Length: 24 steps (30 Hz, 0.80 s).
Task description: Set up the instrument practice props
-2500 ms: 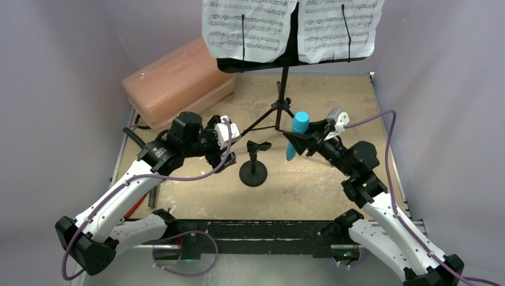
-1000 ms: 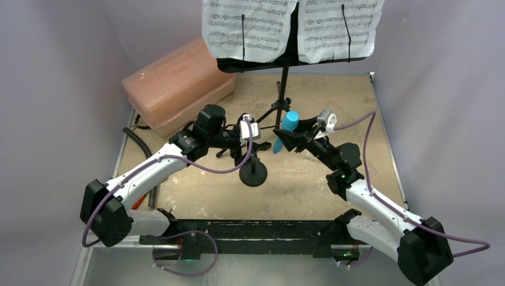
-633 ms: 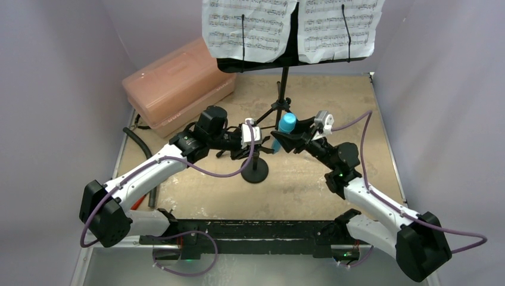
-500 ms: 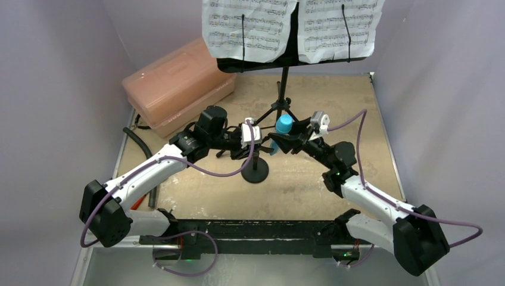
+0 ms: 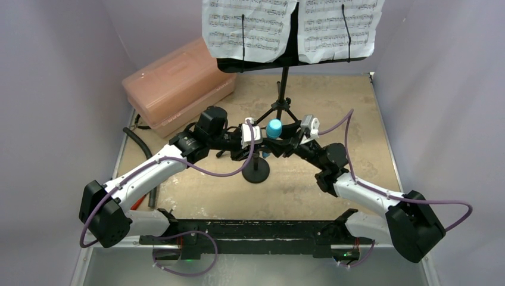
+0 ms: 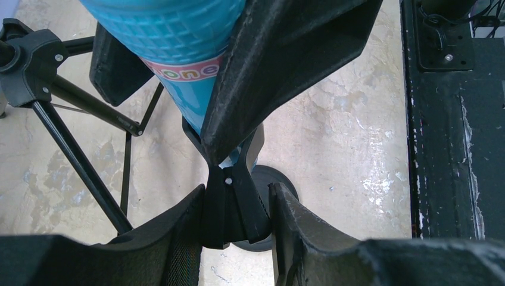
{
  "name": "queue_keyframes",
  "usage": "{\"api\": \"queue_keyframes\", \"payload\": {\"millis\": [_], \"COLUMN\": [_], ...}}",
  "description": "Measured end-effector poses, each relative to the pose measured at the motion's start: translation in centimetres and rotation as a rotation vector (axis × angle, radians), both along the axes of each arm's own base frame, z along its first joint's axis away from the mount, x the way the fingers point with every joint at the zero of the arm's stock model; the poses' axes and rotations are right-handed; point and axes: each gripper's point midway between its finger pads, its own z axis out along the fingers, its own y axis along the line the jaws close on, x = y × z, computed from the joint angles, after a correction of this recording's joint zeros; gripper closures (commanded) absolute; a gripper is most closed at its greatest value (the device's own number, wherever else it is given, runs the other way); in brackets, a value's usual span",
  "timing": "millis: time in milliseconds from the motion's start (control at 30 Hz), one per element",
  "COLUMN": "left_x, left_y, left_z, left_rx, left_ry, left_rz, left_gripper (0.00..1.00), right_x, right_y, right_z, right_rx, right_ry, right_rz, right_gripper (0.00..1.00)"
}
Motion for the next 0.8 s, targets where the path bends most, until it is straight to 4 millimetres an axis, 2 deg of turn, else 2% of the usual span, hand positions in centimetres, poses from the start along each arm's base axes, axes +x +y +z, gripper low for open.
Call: {"api": "queue_keyframes", "payload": {"millis": [400,433,467,500,633,800], "left_x": [-0.15,-0.14,-0.14,-0.14,-0.12,0.47], "left_y": [0.12,0.13,0.13,0.13,0.07,-0.01], "left_z": [0.02,0.02,0.02,0.01,0.07,0.16], "left_rx": [-0.005,-0.005,-0.005,-0.006,-0.012,-0.03], "left_ry": [0.019,0.02,0.021,0.025,0.035,0.03], "left_rz": [0.014,0.015,0.017,0.019,0.028,0.065], "left_gripper": [1.0,1.0,0.98,0.91,0.52,0.19], "right_x": [-0.11,-0.1,-0.11,-0.11,-0.03,-0.83], "right_y": [0.38,0.38,0.39,0.39,0.36,0.66], "right_z": [0.16,0.15,0.15,0.15,0.16,0.42], "right_rx": [0.016,0.016,0.016,0.016,0.016,0.016], "right_ry": [-0.004,-0.003,-0.003,-0.004,-0.005,-0.006], "right_rz": [-0.003,-0.003,-0.003,-0.003,-0.008,0.012], "right_gripper": [1.0,0.98,0.89,0.78,0.45,0.22]}}
